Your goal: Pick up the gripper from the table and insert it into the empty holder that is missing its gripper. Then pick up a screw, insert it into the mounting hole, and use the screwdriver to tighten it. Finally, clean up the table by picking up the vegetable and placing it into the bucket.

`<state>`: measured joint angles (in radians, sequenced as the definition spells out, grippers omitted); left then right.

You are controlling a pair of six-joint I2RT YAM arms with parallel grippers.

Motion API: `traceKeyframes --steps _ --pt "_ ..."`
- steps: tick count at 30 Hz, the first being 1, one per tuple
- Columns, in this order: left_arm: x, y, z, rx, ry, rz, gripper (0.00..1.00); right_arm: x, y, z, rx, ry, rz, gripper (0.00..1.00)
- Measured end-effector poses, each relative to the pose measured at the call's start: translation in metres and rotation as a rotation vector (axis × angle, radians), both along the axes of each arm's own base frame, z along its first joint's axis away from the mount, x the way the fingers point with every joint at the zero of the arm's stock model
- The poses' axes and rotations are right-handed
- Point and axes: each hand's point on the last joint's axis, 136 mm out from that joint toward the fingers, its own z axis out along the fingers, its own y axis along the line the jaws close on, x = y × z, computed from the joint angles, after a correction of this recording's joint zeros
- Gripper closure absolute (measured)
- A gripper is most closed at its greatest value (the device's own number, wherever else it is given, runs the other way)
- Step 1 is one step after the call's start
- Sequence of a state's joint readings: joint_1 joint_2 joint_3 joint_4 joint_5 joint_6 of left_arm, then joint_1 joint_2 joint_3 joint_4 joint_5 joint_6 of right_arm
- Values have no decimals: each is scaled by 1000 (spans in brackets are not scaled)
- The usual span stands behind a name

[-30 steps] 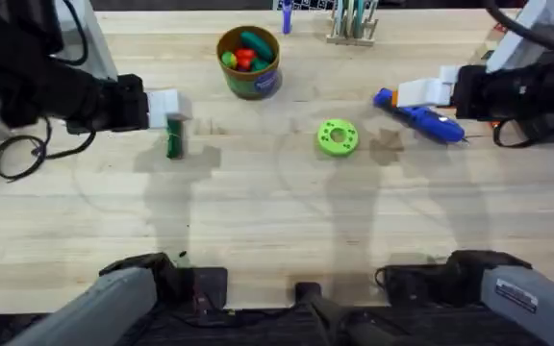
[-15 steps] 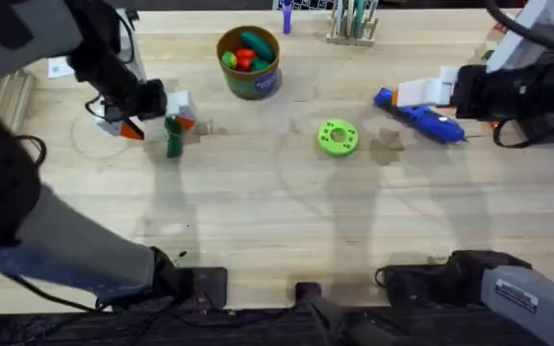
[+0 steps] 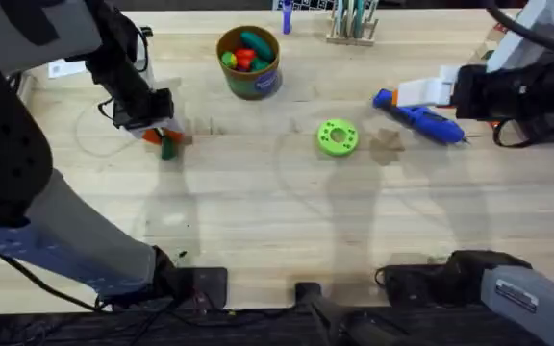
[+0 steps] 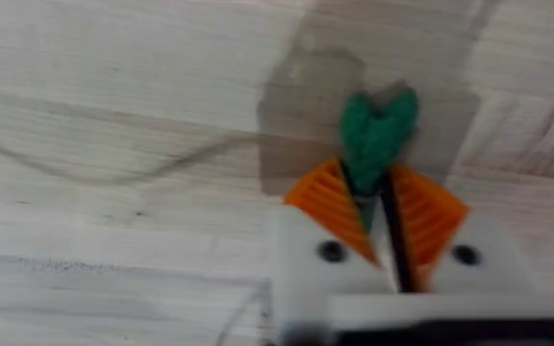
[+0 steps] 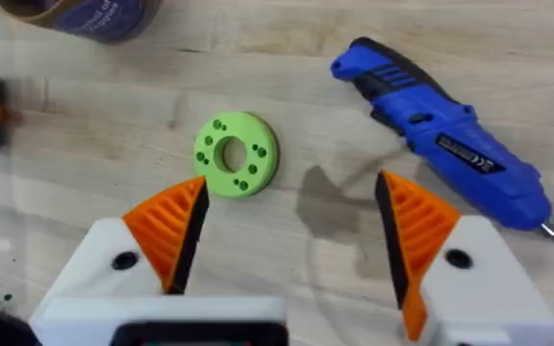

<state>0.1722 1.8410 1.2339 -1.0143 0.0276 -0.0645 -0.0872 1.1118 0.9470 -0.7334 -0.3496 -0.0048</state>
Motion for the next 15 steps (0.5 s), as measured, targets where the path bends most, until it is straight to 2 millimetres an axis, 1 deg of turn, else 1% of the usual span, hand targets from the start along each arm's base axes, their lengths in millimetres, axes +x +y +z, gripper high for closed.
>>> traceKeyframes --steps 1,2,10,13,15 --pt "1 0 1 0 -4 -3 951 0 0 0 0 0 0 10" --pt "2 0 1 2 -6 -3 978 0 0 0 0 0 0 10" --pt "5 -2 3 -14 -18 -1 985 0 0 0 0 0 0 10" --pt "15 -7 16 -45 -70 -1 986 0 0 0 0 0 0 9" --pt "27 -11 35 -68 -141 -3 986 0 0 0 0 0 0 10"
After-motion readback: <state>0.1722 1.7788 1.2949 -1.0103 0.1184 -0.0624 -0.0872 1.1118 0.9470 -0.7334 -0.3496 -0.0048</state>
